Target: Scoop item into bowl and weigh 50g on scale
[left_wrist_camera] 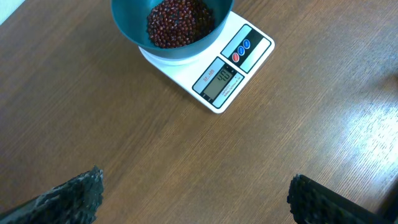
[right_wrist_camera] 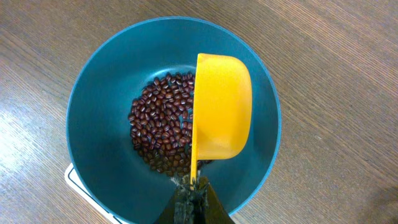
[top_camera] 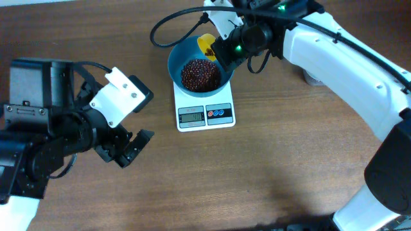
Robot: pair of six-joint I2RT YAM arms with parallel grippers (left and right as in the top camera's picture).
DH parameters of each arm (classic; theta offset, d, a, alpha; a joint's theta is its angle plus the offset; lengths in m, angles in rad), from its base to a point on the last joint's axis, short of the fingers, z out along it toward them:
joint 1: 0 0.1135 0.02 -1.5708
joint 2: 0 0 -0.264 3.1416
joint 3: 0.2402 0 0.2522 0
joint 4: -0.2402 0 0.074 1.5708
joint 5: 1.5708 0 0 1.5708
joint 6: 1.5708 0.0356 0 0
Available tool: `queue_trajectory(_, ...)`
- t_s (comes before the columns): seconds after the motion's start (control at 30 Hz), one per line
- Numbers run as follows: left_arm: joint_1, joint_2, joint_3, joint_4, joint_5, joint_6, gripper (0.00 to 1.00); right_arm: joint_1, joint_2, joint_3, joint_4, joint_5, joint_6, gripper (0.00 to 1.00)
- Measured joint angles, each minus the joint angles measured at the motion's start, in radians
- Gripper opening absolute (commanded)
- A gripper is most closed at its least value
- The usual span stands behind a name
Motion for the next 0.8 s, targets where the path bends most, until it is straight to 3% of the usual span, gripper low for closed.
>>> queue_trajectory(0.8,0.0,0.0,0.0,0.0,0.0,0.0,0.99,0.0,0.0,0.0,0.045,0.022,0.0,0.04)
